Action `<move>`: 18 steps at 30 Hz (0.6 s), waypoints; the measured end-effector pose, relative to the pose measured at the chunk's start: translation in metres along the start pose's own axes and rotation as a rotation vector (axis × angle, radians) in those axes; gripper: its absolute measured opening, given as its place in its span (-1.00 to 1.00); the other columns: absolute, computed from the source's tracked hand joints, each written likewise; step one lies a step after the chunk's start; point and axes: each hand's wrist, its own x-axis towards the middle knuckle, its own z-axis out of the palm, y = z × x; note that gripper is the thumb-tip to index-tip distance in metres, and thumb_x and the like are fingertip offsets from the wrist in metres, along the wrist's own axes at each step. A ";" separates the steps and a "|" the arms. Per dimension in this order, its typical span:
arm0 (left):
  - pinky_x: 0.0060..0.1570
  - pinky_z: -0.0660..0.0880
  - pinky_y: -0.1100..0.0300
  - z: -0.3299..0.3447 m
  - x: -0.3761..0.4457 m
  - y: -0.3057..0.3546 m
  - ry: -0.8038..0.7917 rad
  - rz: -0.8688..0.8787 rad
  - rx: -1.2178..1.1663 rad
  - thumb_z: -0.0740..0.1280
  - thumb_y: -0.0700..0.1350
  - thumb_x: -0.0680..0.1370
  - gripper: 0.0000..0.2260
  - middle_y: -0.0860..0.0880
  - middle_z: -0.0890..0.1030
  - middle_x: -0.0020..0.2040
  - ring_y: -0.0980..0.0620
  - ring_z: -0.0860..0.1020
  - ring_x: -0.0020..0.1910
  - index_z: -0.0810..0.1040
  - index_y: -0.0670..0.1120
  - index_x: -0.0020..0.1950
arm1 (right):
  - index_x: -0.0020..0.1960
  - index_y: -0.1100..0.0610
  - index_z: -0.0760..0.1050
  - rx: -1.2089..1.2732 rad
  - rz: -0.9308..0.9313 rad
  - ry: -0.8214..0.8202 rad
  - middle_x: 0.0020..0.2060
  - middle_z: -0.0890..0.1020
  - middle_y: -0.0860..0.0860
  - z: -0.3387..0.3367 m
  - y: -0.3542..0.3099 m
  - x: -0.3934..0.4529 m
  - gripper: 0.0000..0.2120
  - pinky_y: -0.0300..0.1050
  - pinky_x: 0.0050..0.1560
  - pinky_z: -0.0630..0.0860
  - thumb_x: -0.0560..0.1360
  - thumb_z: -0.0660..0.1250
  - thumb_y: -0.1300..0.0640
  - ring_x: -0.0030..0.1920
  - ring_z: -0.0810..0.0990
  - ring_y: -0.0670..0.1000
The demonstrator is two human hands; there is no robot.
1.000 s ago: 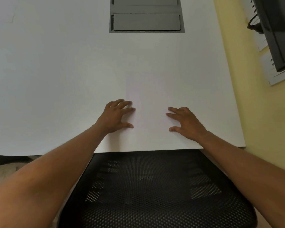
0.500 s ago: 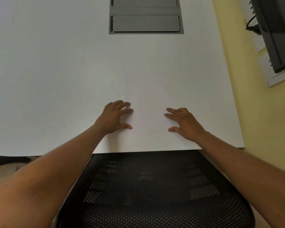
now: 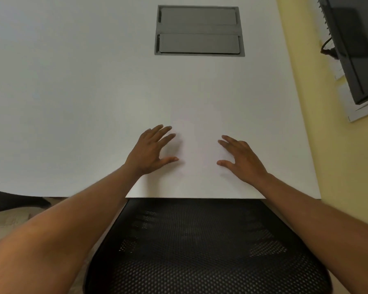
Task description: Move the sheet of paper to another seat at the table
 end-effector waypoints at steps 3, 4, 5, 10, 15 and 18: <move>0.64 0.13 -0.28 -0.030 -0.010 0.001 0.082 -0.033 0.094 0.19 0.39 0.64 -0.25 -0.08 0.27 0.71 -0.17 0.15 0.72 0.33 -0.08 0.67 | 0.62 0.09 0.31 -0.099 -0.074 0.176 0.60 0.35 0.05 -0.011 -0.030 0.010 -0.40 0.15 0.49 0.40 0.66 0.33 -0.10 0.53 0.37 0.17; 0.65 0.09 -0.29 -0.047 -0.015 -0.002 0.113 -0.045 0.145 0.18 0.37 0.66 -0.25 -0.09 0.23 0.72 -0.17 0.10 0.73 0.28 -0.10 0.69 | 0.61 0.12 0.32 -0.133 -0.122 0.241 0.59 0.37 0.09 -0.018 -0.046 0.018 -0.42 0.17 0.50 0.40 0.67 0.31 -0.08 0.53 0.38 0.19; 0.66 0.05 -0.30 -0.048 -0.014 0.001 0.126 -0.054 0.157 0.16 0.36 0.67 -0.23 -0.10 0.18 0.74 -0.17 0.05 0.74 0.22 -0.12 0.71 | 0.60 0.15 0.32 -0.158 -0.127 0.270 0.58 0.38 0.12 -0.017 -0.051 0.022 -0.42 0.18 0.53 0.36 0.67 0.29 -0.08 0.55 0.37 0.21; 0.67 -0.06 -0.31 -0.132 -0.046 -0.016 0.257 -0.216 0.350 0.08 0.36 0.70 -0.19 -0.09 -0.03 0.77 -0.14 -0.13 0.75 -0.01 -0.16 0.75 | 0.65 0.19 0.20 -0.241 -0.354 0.414 0.64 0.26 0.14 -0.056 -0.161 0.061 -0.36 0.25 0.66 0.05 0.69 0.19 -0.12 0.66 0.15 0.21; 0.65 -0.08 -0.36 -0.199 -0.079 -0.037 0.379 -0.356 0.454 0.06 0.36 0.70 -0.17 -0.10 -0.09 0.77 -0.16 -0.14 0.75 -0.09 -0.16 0.75 | 0.67 0.21 0.14 -0.265 -0.468 0.497 0.67 0.18 0.15 -0.083 -0.258 0.081 -0.30 0.32 0.64 0.01 0.68 0.17 -0.17 0.68 0.05 0.21; 0.65 -0.10 -0.36 -0.234 -0.112 -0.057 0.424 -0.434 0.512 0.03 0.38 0.70 -0.16 -0.10 -0.12 0.77 -0.18 -0.16 0.74 -0.13 -0.16 0.75 | 0.68 0.20 0.08 -0.302 -0.530 0.508 0.69 0.12 0.14 -0.088 -0.311 0.086 -0.27 0.33 0.65 -0.02 0.69 0.12 -0.22 0.69 0.00 0.21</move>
